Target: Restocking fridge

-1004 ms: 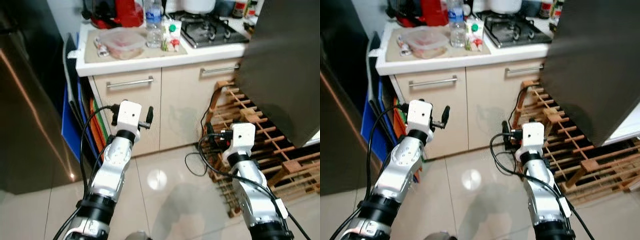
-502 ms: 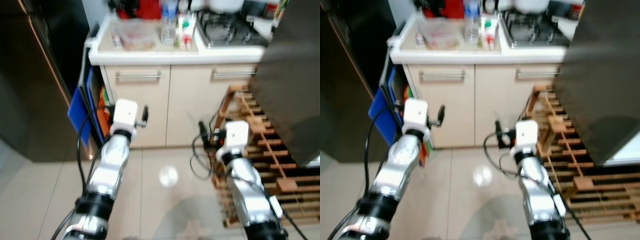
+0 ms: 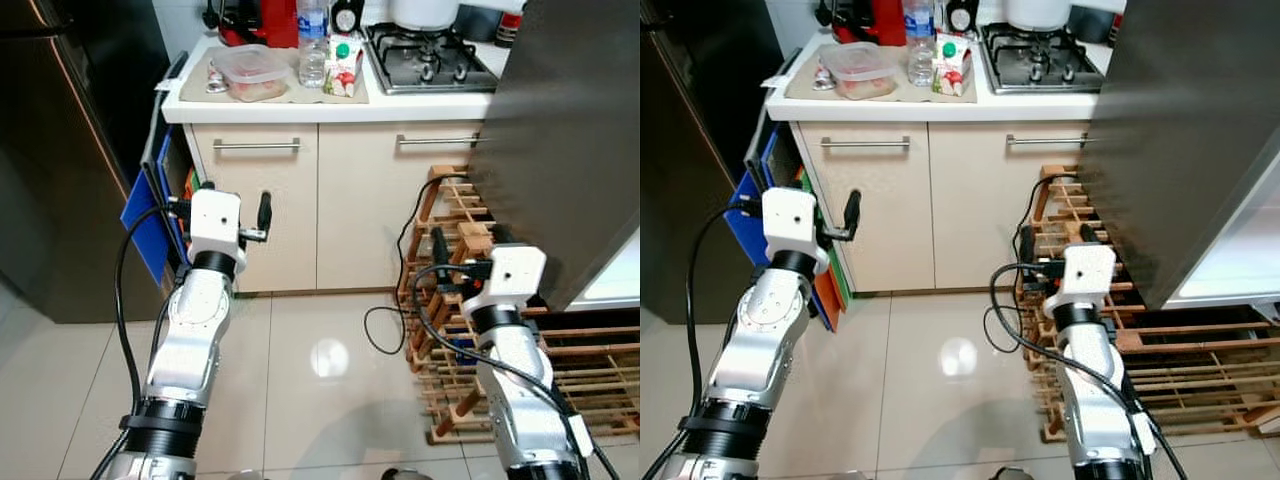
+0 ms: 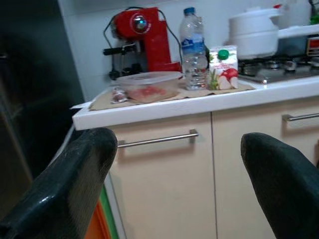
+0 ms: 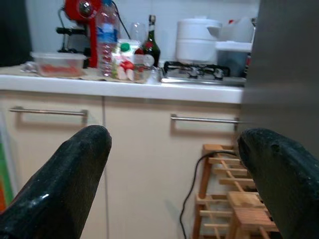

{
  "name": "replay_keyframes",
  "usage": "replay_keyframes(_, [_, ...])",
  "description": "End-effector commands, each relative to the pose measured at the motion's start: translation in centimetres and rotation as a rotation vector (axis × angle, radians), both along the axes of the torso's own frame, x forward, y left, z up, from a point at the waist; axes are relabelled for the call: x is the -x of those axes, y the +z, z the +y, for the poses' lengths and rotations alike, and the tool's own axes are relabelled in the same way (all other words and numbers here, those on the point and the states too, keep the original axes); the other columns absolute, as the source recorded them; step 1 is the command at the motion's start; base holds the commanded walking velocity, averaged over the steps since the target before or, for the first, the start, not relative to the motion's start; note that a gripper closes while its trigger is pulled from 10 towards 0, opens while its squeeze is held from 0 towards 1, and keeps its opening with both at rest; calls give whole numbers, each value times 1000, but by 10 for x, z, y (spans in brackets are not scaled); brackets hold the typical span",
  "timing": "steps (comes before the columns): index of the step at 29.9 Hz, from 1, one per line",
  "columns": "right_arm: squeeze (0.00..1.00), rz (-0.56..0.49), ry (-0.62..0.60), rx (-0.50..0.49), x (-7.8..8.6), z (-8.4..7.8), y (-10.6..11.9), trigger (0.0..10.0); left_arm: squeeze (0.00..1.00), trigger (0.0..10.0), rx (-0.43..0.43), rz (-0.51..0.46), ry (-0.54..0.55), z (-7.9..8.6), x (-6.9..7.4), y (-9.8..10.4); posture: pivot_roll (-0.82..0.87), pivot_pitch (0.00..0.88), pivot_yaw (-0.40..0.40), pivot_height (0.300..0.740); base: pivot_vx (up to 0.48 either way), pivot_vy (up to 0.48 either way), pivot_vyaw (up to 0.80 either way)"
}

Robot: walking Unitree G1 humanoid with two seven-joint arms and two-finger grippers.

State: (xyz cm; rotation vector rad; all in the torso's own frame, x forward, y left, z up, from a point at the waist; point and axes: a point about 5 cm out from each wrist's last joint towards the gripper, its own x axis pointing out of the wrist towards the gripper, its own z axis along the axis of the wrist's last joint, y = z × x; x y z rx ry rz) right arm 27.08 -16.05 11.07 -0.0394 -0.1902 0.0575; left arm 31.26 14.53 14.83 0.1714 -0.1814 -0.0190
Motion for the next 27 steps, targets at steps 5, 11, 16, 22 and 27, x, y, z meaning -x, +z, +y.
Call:
replay_keyframes(5, [0,19,6,1,-7,1,-1,10000,0,10000,15,20,12,-8,-5,4,23,12,18,740,440,100,0])
replay_keyframes(11, [0,38,11,12,-8,1,-5,10000,0,10000,-4,37,-20,-17,-7,4,20,13,23,740,480,0,0])
replay_keyframes(16, [0,50,13,16,-8,1,-8,10000,0,10000,-14,38,-24,-18,-8,4,21,10,29,740,480,0,0])
replay_keyframes(22, [0,55,15,19,-10,3,-11,10000,0,10000,-18,35,-28,-18,-9,5,25,0,34,740,480,0,0])
replay_keyframes(27, [0,50,5,18,-12,1,-10,10000,0,10000,-21,22,-34,-18,-10,7,27,0,35,740,480,0,0])
